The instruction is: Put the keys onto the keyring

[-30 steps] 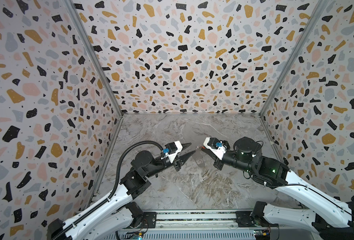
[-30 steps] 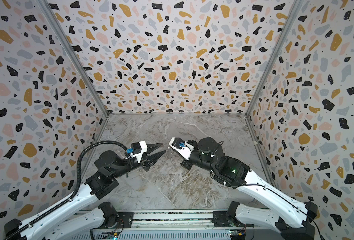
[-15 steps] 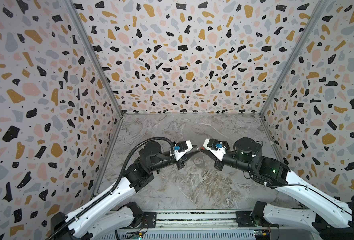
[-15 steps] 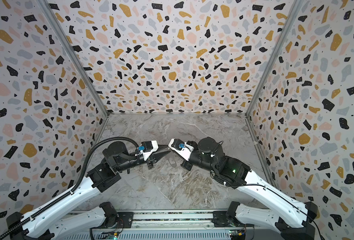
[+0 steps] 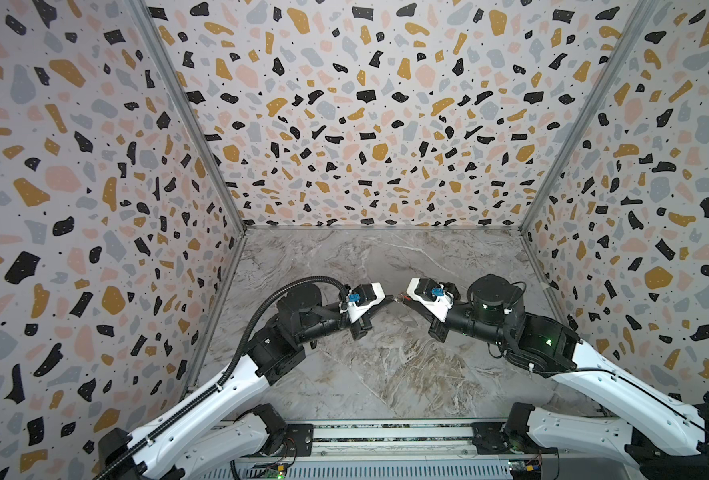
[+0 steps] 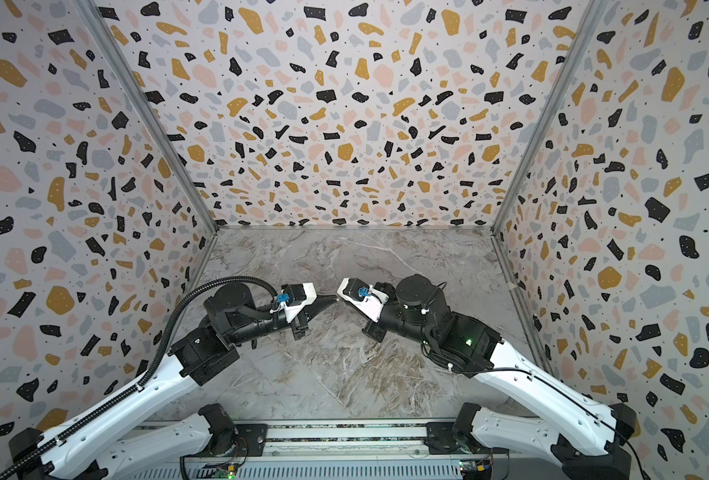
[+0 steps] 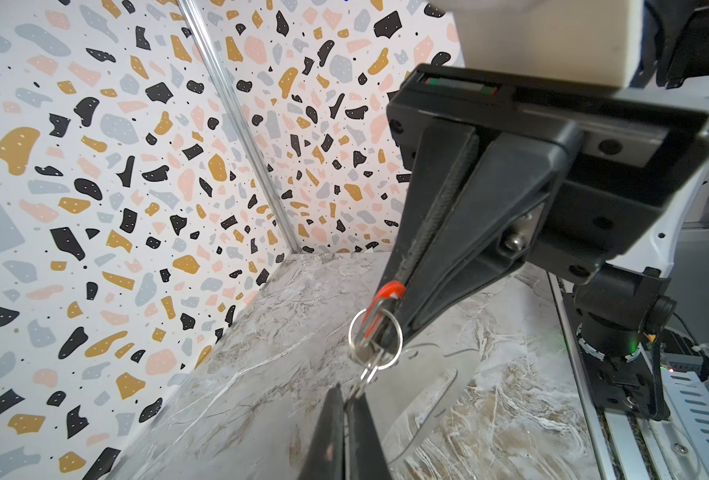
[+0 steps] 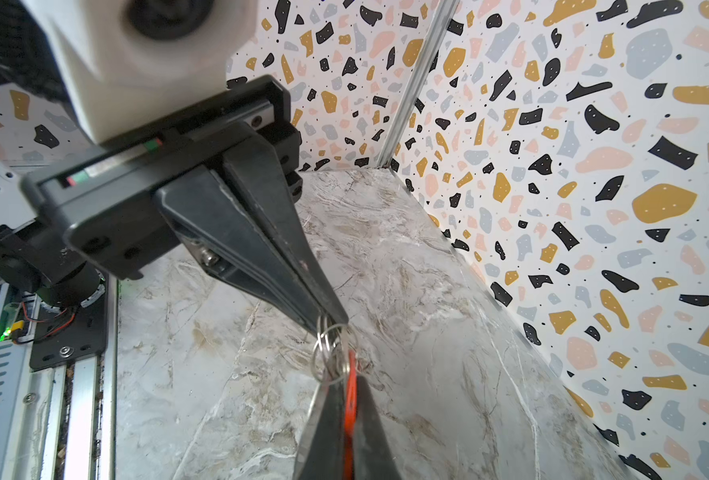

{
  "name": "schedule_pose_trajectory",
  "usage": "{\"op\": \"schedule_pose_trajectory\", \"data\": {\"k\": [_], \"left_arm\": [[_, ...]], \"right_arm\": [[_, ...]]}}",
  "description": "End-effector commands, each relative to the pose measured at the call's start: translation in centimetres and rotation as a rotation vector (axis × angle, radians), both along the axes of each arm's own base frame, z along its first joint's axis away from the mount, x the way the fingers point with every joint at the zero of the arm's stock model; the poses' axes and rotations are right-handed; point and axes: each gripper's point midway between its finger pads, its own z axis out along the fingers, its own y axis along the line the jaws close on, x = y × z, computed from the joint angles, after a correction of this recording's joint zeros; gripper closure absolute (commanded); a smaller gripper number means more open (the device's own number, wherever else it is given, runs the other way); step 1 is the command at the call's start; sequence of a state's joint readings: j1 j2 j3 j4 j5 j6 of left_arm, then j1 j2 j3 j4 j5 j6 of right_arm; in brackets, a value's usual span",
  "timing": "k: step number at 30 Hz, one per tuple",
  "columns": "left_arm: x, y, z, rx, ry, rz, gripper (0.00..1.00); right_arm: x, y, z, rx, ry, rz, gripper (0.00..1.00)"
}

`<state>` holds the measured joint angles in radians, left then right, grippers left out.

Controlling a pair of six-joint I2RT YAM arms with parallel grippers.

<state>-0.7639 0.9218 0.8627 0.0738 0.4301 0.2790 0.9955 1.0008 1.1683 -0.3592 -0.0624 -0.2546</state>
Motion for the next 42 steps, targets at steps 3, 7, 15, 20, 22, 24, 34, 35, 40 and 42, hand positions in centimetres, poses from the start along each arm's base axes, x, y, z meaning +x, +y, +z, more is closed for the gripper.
{"op": "schedule_pose_trajectory", "data": {"k": [3,7,15,20,22,24,34,35,40,42], "left_arm": [[-0.6,0.6,3.0,-0.094,-0.076,-0.006,1.0],[-1.0,0.9,4.1,-0.216,-0.089,-0.015,1.0],[-1.5,1.1,4.5,-0.376,-0.064,-0.06,1.0],[-1.4,0.9,4.3,-0.38,-0.055,-0.072,1.0],[-1.5,0.8,4.4,-0.377,-0.055,-0.079,1.0],[-1.6,0.8,4.5,-0.379,-0.057,-0.085,1.0],[-2.1,0.8,4.9,-0.394,-0.066,-0.113,1.0],[-2.1,0.8,4.8,-0.392,-0.064,-0.115,1.0],[-1.9,0.7,4.5,-0.374,-0.052,-0.11,1.0],[-1.7,0.7,4.3,-0.37,-0.044,-0.098,1.0]], "right_arm": [[-0.2,-0.4,2.6,0.062,-0.033,-0.011,1.0],[0.1,-0.6,2.7,0.073,-0.037,-0.034,1.0],[0.6,-1.3,2.6,0.087,-0.03,-0.083,1.0],[0.7,-2.2,3.2,0.102,-0.046,-0.116,1.0],[0.7,-2.4,3.3,0.104,-0.048,-0.125,1.0],[0.7,-2.5,3.3,0.106,-0.05,-0.129,1.0],[0.9,-2.5,2.5,0.089,-0.041,-0.139,1.0],[0.9,-2.6,2.7,0.091,-0.043,-0.139,1.0],[0.9,-2.6,3.1,0.093,-0.05,-0.139,1.0],[1.0,-2.7,3.2,0.092,-0.053,-0.145,1.0]]}}
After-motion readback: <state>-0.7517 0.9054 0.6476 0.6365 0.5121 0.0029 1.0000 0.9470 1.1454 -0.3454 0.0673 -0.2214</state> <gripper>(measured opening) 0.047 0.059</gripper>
